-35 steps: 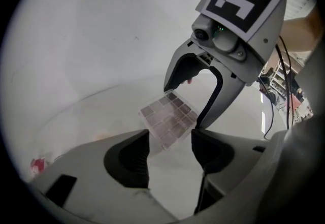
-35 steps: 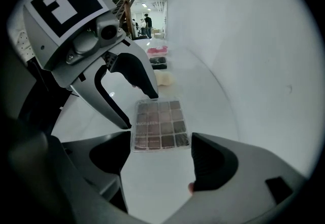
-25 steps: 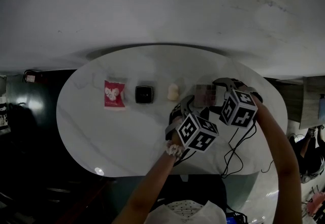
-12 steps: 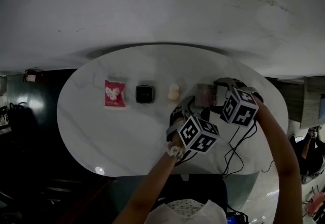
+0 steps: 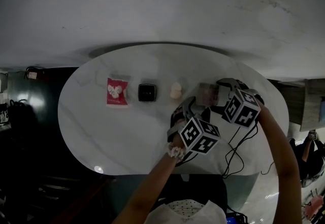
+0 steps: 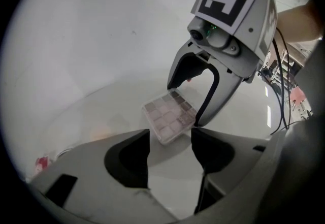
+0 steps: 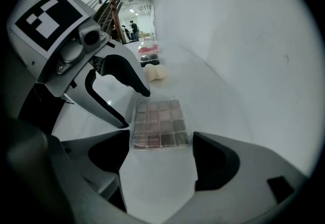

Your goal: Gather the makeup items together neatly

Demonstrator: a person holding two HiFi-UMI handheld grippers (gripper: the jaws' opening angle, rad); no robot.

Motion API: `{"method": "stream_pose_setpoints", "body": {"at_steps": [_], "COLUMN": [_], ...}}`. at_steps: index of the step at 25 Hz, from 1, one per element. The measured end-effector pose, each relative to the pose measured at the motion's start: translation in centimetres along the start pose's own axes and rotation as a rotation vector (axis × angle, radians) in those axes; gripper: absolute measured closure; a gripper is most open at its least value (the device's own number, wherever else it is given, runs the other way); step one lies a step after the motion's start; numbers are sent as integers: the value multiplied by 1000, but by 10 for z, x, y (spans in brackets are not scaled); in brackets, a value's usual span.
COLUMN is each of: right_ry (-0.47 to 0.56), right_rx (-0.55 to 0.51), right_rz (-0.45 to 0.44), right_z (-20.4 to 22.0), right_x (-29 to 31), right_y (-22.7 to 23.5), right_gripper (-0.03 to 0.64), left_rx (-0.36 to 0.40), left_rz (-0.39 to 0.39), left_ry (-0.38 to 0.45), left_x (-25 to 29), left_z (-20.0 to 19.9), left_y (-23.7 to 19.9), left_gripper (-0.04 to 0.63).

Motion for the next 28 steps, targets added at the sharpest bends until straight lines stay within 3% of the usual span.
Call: {"method": "stream_pose_setpoints", "body": {"at_steps": [9, 13, 18, 20, 22, 25, 28], "right_ry": [18, 106, 301, 401, 480, 601, 744], "right_rx": [14, 180, 379, 446, 501, 596, 731], "right_rz": [42, 93, 114, 140, 164, 191, 220], "right_z": [6, 9, 2, -8, -17, -29, -38], "right_x": [-12, -34, -65, -79, -92, -112, -129], "right_y": [1, 11, 5, -2, -8, -15, -19], "right_gripper": [201, 201, 206, 223, 281, 307, 361], "left_rx": [-15, -40, -111, -139, -157, -162, -175], "left_rz": [-12, -10, -27, -34, -43, -88, -168], "left_ry": [18, 79, 182, 245, 320, 411, 444], "left_x": [-5, -16, -42, -56, -70, -91, -106], "left_z": [3, -2, -15, -23, -31, -38, -38], "left_y": [4, 6, 6, 5, 5, 4, 0], "left_gripper": [308, 308, 308, 351, 439, 556, 558]}}
Point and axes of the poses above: the fingertips, and each gripper's own axes: x forward along the fingers, y to its right, z out of its underside, the point moved 6 cm from there along -x, backward along the fingers, and after that the axes turned 7 degrees about z, right-handed, at the moved point
